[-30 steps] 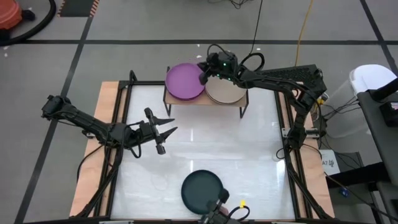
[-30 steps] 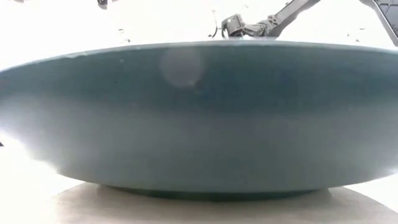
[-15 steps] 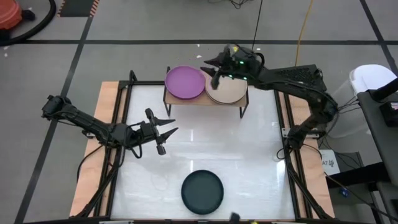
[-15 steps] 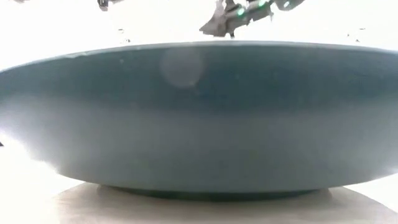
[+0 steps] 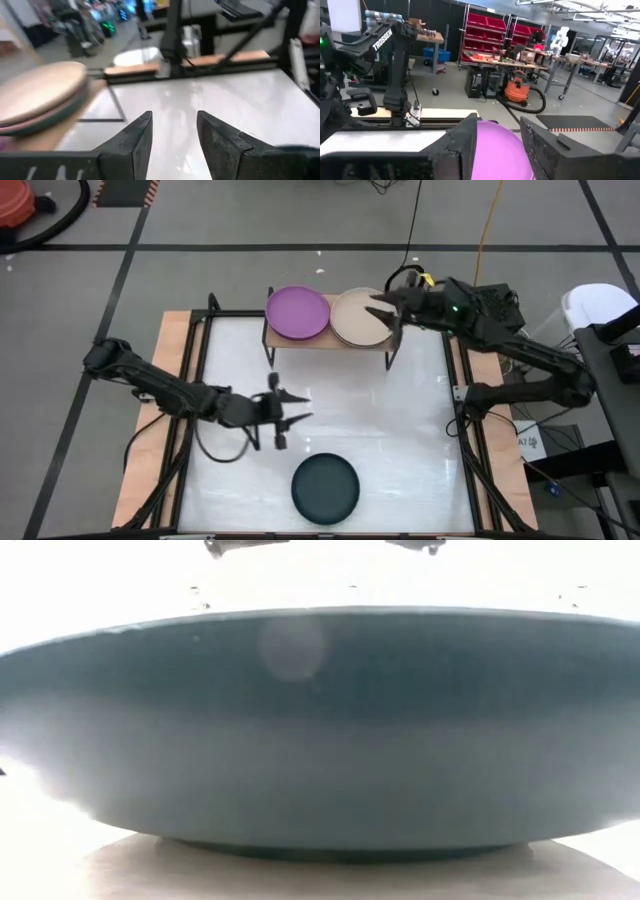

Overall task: Place and stack plates onto a shelf
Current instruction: Stack the dark green plate on top of the purple plate on the shelf

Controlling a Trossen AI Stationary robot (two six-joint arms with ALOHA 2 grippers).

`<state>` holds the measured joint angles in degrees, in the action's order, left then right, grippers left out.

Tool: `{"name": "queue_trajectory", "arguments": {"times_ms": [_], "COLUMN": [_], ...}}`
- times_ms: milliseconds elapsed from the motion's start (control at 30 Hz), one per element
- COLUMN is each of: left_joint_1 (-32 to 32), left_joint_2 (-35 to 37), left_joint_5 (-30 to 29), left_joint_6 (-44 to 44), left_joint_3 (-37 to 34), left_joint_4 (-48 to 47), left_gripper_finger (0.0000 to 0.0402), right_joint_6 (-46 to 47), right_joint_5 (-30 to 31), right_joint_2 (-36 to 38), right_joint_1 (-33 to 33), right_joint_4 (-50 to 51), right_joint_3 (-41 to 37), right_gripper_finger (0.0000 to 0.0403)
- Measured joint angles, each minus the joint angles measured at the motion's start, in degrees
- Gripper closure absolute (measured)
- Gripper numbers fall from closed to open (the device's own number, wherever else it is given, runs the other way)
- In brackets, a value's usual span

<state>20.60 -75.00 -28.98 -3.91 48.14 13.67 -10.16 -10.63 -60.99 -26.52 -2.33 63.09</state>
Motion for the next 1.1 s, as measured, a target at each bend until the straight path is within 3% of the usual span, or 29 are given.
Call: {"name": "queue_trajectory", "arguments": {"times_ms": [300,567,1100], "left_joint_1": [-2.45,-3.96,-5.20], "left_joint_2": [-13.44,-20.15,-24.18], "left_joint_5": [16.89,24.37,27.52], "left_joint_6": [11.65,21.23,28.06], "left_joint_3": [6.93,11.24,13.92], "left_joint_4": [-4.56,-11.62,-18.44], "left_gripper_finger": [0.0241,0.0241,0.0241], "right_joint_6": [3.11,8.45,12.55], "right_joint_5": [0.01,-0.13,-7.89], "right_joint_2": [11.30,15.46,16.87], "right_joint_1": [0.02,0.02,0.09], "right_joint_4": [-3.37,-6.79,-6.46], "right_joint_3": [-14.70,-23.57,-27.48], "right_gripper_finger": [0.0272,0.0273,0.0273]}}
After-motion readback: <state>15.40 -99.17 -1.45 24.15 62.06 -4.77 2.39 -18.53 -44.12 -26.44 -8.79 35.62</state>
